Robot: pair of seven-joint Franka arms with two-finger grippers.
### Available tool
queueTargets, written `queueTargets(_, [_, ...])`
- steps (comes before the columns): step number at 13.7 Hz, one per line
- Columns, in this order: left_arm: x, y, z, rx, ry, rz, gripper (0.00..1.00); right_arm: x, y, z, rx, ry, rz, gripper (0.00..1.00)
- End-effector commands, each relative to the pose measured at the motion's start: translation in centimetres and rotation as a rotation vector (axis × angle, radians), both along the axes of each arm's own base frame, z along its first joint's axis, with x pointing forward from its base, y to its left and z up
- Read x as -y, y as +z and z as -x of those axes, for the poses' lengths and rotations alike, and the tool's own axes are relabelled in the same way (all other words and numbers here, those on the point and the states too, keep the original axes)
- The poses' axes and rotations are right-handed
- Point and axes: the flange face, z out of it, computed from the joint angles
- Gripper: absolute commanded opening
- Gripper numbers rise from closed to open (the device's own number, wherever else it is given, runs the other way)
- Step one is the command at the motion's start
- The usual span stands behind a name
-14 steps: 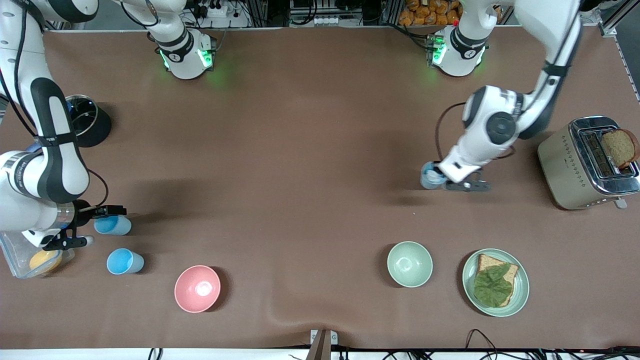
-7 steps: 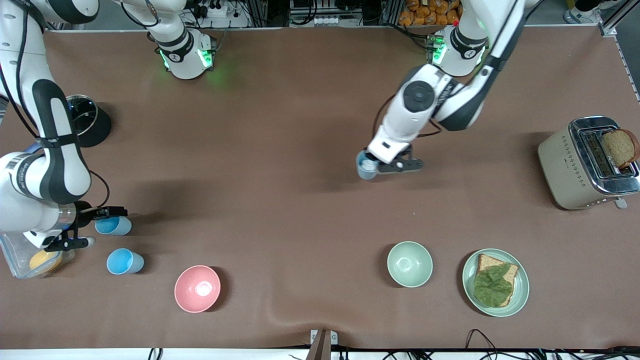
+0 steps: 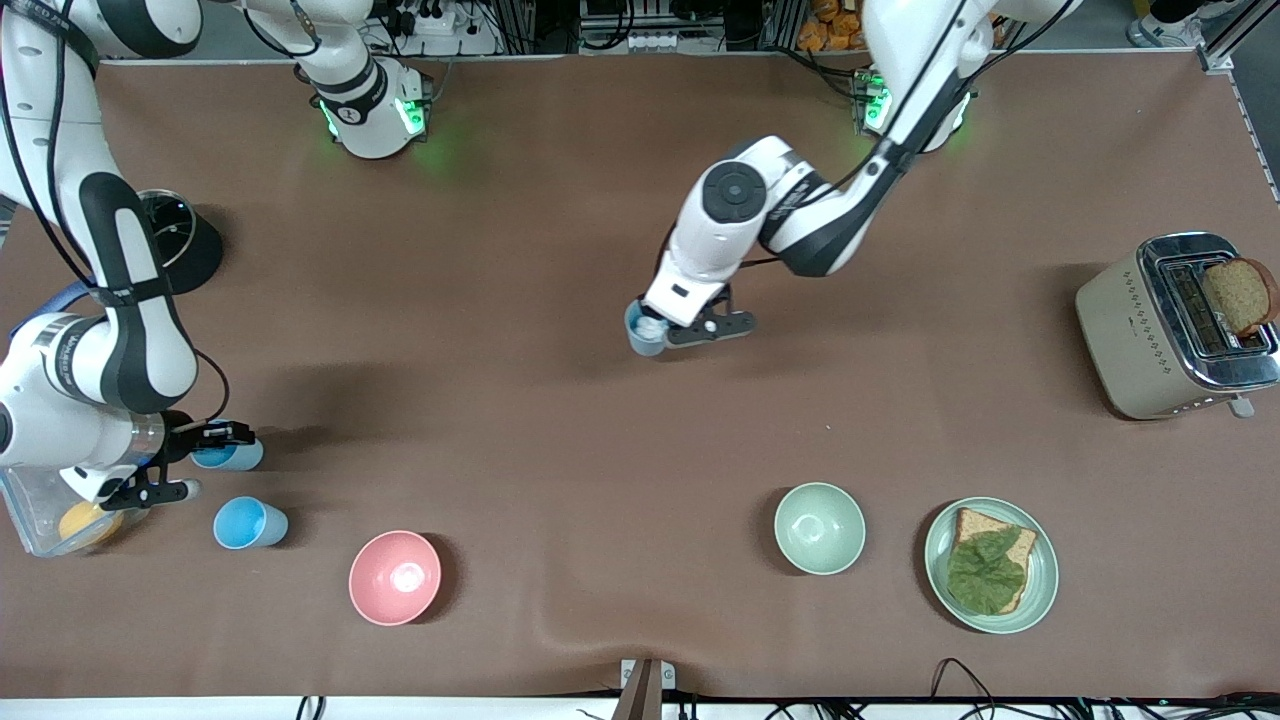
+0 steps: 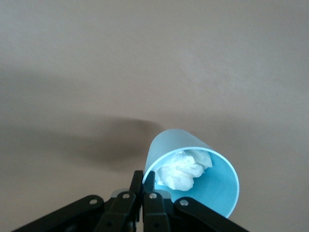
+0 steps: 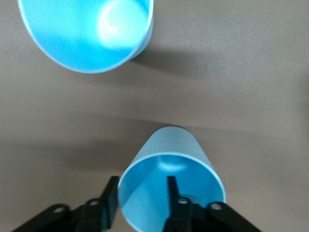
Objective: Stack blue cups with both arms
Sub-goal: 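Carry the tissue cup with the left gripper toward the table middle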
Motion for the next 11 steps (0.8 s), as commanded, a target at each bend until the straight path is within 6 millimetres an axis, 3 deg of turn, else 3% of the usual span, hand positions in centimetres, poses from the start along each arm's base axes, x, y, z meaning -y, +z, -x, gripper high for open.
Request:
queueTargets(1, [2.9, -0.4, 0.0, -0.010, 0.026, 0.005, 0.00, 1.1, -0.4, 0.1, 0.010, 0.022, -0.004, 0.00])
queueTargets(6, [6.7, -2.1, 2.6, -0.023, -0.023, 0.007, 0.00, -0.5, 1.6, 0.3, -0.043, 0.033, -0.014, 0.00])
queueTargets(9, [8.1, -3.2, 3.4, -0.006, -0.068, -0.006, 0.00, -2.7, 3.7, 0.1, -0.034, 0.067, -0.006, 0.00])
queueTargets(11, [8.1, -4.0, 3.7, -0.002, -0.084, -0.021, 0.00, -5.3, 5.8, 0.1, -0.042, 0.091, 0.011, 0.00])
